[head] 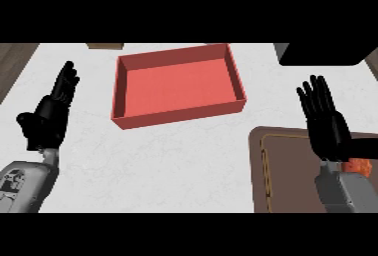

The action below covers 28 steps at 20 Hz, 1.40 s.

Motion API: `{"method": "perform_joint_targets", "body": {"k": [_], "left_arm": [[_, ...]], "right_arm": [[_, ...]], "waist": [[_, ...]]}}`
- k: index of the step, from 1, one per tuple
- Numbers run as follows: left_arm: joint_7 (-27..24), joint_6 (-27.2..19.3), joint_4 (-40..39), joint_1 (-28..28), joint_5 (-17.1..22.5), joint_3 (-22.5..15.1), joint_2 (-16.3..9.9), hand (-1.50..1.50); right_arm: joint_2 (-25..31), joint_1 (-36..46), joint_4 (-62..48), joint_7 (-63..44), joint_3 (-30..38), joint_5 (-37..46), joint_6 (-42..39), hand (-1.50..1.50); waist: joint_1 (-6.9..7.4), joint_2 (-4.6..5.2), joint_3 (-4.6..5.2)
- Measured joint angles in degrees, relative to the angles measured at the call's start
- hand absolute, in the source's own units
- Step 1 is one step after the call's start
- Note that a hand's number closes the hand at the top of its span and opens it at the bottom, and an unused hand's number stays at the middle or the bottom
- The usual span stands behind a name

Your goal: Pick the sweet potato from the tray and place it in the cardboard box

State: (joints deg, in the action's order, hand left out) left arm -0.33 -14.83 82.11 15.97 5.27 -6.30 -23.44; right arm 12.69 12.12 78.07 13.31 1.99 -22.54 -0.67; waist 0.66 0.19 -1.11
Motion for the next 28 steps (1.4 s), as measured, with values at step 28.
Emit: {"method": "perform_joint_targets", "body": {"k": [28], "left_arm": [[3.83,0.46,-7.16,-9.20,-6.26,3.76,-6.67,0.00]], "right_arm": [[38.87,-11.54,-26.52,35.75,3.89,27.62,-17.96,-1.50]], "waist": [[0.44,0.11,0.96]]}}
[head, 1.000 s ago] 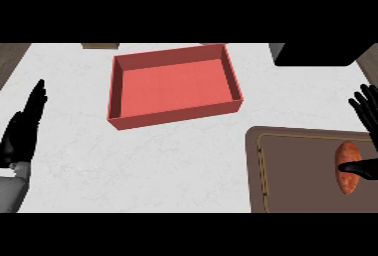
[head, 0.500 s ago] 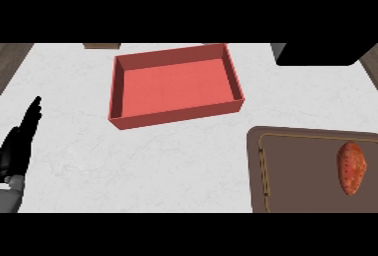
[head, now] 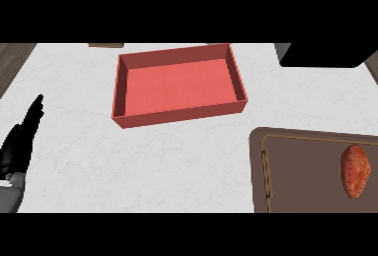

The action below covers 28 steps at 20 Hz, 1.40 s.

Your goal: Pick the sweet potato from the tray and place it in the cardboard box

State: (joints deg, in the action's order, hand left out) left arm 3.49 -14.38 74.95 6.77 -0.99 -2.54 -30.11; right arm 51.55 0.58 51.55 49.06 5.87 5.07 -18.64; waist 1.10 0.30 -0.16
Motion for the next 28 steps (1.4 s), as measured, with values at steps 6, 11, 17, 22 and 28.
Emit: {"method": "perform_joint_targets", "body": {"k": [6,11,17,22,28], "left_arm": [[-1.53,0.14,-0.35,-1.06,-0.57,0.38,0.75,0.00],[-1.54,0.16,-0.79,-0.87,-1.41,1.01,1.46,0.00],[-0.05,1.26,-0.32,0.00,-2.77,2.29,1.81,0.00],[-1.74,2.21,-2.12,-0.02,-4.04,3.95,3.13,0.00],[-0.31,3.67,-0.51,-0.44,-5.25,5.65,3.76,0.00]], "right_arm": [[4.25,5.24,-0.54,-2.16,-7.23,9.03,-0.51,-1.50],[4.17,10.96,-1.44,-5.53,-12.14,14.70,-3.13,-1.50],[1.43,15.07,-1.82,-9.80,-14.93,20.12,-5.13,-1.50],[-0.96,17.12,-5.02,-9.01,-14.85,24.45,-4.52,-1.50],[-2.84,17.01,-4.04,-9.66,-13.50,26.75,-5.35,-1.50]], "waist": [[0.19,-0.06,0.11],[-0.02,-0.10,0.13],[-0.53,-0.22,0.15],[-0.73,-0.23,0.15],[-0.94,-0.29,0.15]]}}
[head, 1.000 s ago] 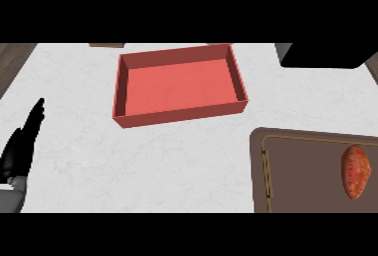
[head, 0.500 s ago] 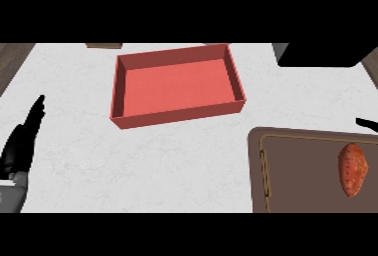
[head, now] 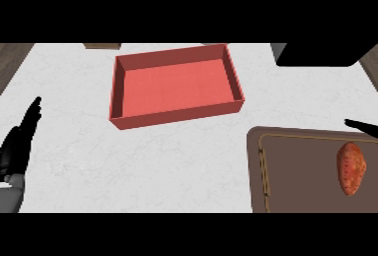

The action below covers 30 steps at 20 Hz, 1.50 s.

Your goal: Pick the sweet potato from the tray and place it in the cardboard box

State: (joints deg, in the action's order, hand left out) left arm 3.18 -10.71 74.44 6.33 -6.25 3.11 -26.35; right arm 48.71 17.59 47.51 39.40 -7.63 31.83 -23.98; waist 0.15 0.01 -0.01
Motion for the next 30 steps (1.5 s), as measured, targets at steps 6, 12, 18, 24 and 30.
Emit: {"method": "perform_joint_targets", "body": {"k": [6,12,18,24,30], "left_arm": [[0.53,0.60,2.23,-1.56,-0.97,0.99,0.98,0.00],[-1.05,1.62,1.32,-2.23,-1.46,2.62,1.33,0.00],[0.40,2.03,2.27,-1.81,-2.76,3.21,2.18,0.00],[1.24,2.84,2.26,-0.55,-4.00,3.69,3.39,0.00],[0.02,3.76,1.77,-0.85,-4.40,4.86,3.67,0.00]], "right_arm": [[-1.22,-1.36,2.58,0.74,0.83,-0.11,-0.83,-1.50],[-1.29,-5.00,11.72,-1.94,2.26,-2.67,-3.13,-1.50],[-1.25,-9.41,19.93,-7.19,2.31,-1.48,-5.52,-1.50],[-4.47,-9.51,19.39,-10.36,2.30,2.48,-6.72,-1.50],[-8.95,-7.74,16.56,-10.30,3.98,6.94,1.21,1.50]], "waist": [[-0.05,-0.05,0.01],[-0.33,-0.11,0.03],[-0.34,-0.11,0.05],[-0.12,-0.03,0.02],[0.11,-0.19,0.33]]}}
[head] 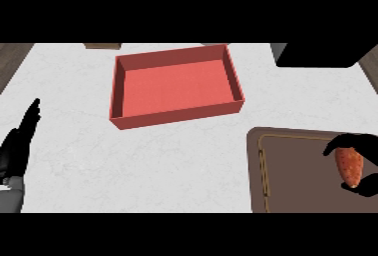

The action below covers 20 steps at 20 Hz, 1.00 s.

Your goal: Pick the sweet potato from the tray and place it in the cardboard box

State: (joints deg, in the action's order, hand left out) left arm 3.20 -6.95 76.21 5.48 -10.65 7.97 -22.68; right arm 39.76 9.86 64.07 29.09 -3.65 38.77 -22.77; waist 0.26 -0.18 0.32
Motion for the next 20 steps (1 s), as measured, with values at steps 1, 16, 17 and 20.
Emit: {"method": "perform_joint_targets", "body": {"k": [1,16,17,20], "left_arm": [[0.62,0.15,0.57,-0.07,0.00,0.10,0.02,0.00],[0.33,0.03,0.17,-1.20,-1.03,1.51,0.37,0.00],[0.28,0.03,0.22,-1.44,-1.09,1.51,0.31,0.00],[0.14,0.05,0.16,-2.08,-0.99,1.87,0.11,0.00]], "right_arm": [[-0.78,0.05,0.48,-0.36,0.20,0.50,1.16,1.50],[-13.51,-0.74,9.50,-30.36,5.32,10.69,17.27,1.50],[-14.68,-0.98,11.21,-34.21,5.11,12.40,18.31,1.50],[-19.58,-0.86,17.44,-45.29,3.34,17.18,21.06,1.50]], "waist": [[-0.06,-0.04,0.06],[-2.76,-1.39,1.02],[-2.91,-1.53,1.08],[-2.88,-1.61,0.77]]}}
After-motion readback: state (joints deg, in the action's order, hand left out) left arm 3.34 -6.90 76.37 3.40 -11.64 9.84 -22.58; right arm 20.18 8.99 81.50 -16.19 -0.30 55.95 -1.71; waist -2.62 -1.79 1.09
